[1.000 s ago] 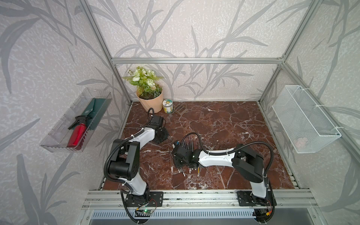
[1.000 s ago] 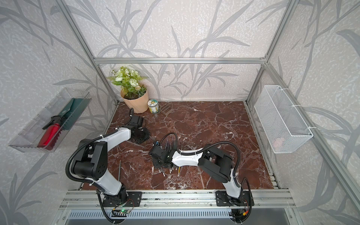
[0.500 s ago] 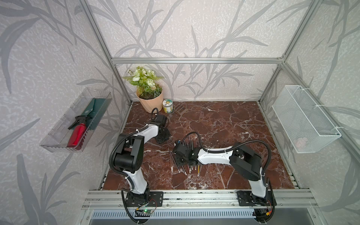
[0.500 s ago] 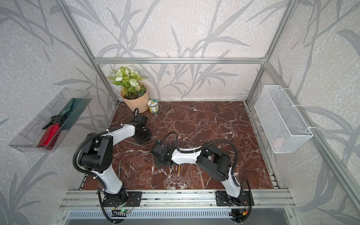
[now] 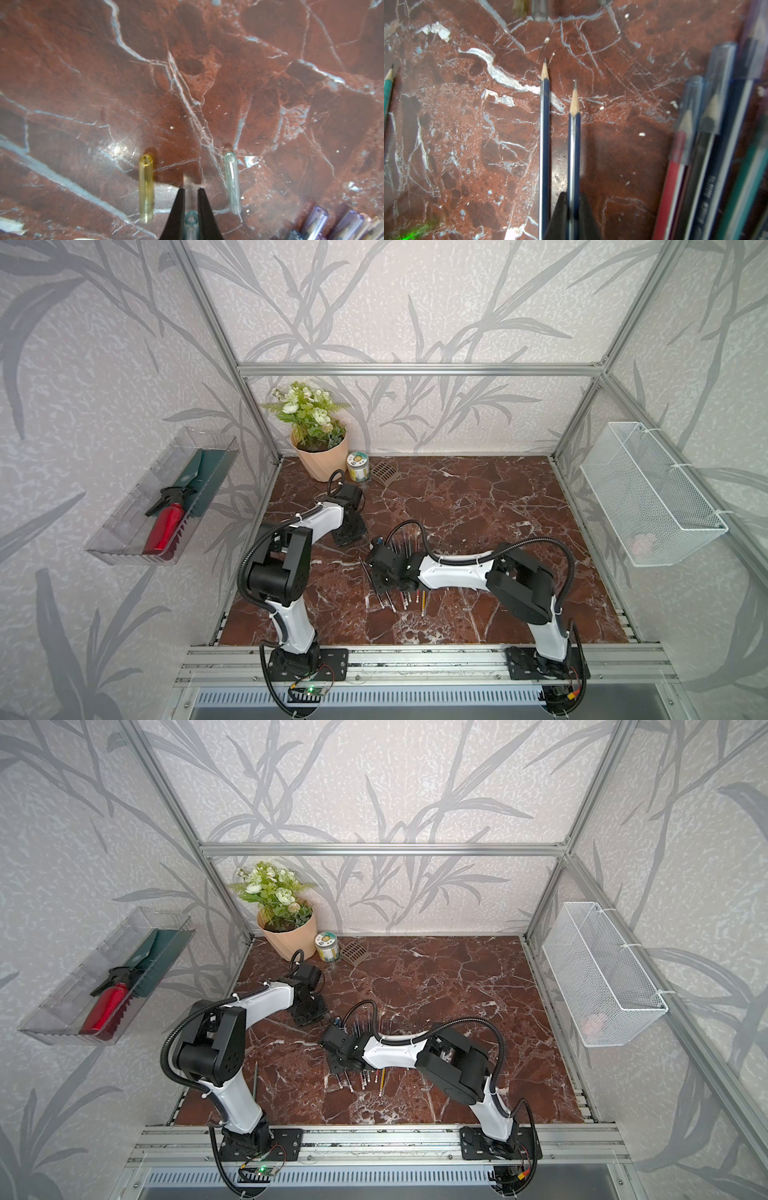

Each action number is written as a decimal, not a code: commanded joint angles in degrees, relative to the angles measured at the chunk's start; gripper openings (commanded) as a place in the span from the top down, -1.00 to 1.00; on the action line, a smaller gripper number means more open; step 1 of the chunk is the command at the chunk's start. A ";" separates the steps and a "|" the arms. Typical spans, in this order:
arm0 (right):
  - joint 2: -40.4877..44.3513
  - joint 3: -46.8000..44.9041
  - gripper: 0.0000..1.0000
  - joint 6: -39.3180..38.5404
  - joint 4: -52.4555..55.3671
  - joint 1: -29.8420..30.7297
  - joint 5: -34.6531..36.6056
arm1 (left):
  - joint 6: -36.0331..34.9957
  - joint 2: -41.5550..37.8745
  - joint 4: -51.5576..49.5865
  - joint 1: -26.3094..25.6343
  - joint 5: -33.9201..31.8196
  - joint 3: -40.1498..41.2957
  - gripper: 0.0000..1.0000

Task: Remove the protective cover of the pencils
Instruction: Place the pencil at the center of the board.

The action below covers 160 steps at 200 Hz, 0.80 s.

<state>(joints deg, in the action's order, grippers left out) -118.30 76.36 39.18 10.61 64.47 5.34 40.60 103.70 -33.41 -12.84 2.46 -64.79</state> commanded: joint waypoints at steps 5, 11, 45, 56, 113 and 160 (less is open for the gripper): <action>-2.36 0.31 0.85 0.37 2.15 -0.41 -0.32 | -0.26 0.65 -2.67 -0.30 -2.22 -1.56 0.69; -2.40 0.26 0.85 0.34 2.13 -0.43 -0.42 | -0.26 0.65 -2.58 -0.26 -2.12 -1.56 0.69; -2.53 0.24 0.84 0.39 2.04 -0.61 -0.49 | -0.21 1.13 -2.64 -0.26 -1.85 -1.74 0.66; -2.55 0.15 0.79 0.37 2.05 -0.57 -0.48 | -0.26 1.26 -2.66 -0.25 -1.75 -1.83 0.63; -2.33 -0.39 0.81 0.37 1.52 -0.83 -0.60 | -0.41 1.55 -2.46 -0.26 -1.07 -1.83 0.59; -2.71 0.32 0.79 0.46 3.02 -0.93 0.28 | -0.43 1.33 -2.29 -0.27 -0.79 -1.75 0.60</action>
<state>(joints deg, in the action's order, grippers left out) -118.39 76.40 39.33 10.37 64.12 4.78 40.49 104.49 -34.13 -12.95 1.98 -65.43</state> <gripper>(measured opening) 0.105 0.202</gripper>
